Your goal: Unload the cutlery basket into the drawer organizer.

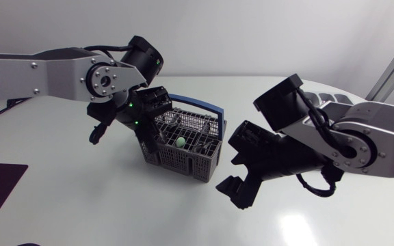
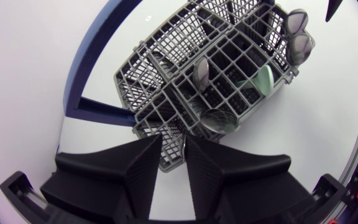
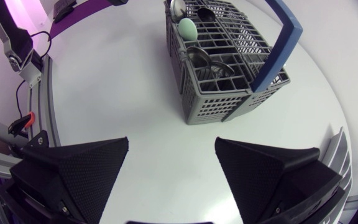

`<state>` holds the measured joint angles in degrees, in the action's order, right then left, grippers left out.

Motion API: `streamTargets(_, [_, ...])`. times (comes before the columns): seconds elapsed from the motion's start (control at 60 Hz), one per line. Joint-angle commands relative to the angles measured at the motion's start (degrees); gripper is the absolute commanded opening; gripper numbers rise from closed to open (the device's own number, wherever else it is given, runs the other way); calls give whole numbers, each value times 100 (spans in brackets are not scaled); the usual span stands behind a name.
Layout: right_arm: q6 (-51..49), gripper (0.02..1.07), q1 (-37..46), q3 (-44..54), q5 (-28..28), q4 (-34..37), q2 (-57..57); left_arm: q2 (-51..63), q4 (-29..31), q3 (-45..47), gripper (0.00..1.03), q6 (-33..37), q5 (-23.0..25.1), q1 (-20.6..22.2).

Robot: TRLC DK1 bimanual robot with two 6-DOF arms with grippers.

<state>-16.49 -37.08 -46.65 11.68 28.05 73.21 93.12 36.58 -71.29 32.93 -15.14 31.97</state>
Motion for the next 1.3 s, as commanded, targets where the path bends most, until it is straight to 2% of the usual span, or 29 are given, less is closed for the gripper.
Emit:
streamTargets(0.0, [111,102,-36,148,-52,-37,-8,154,-2,150,18,-129,-51,38])
streamTargets(0.117, [111,102,-36,148,-52,-37,-17,145,-2,159,6,-146,-51,38])
streamTargets(0.183, [111,102,-36,157,-52,-37,-17,127,-2,168,4,-146,-51,38])
streamTargets(1.283, [190,102,-396,77,-43,-160,-26,-839,-28,203,4,-146,-288,91])
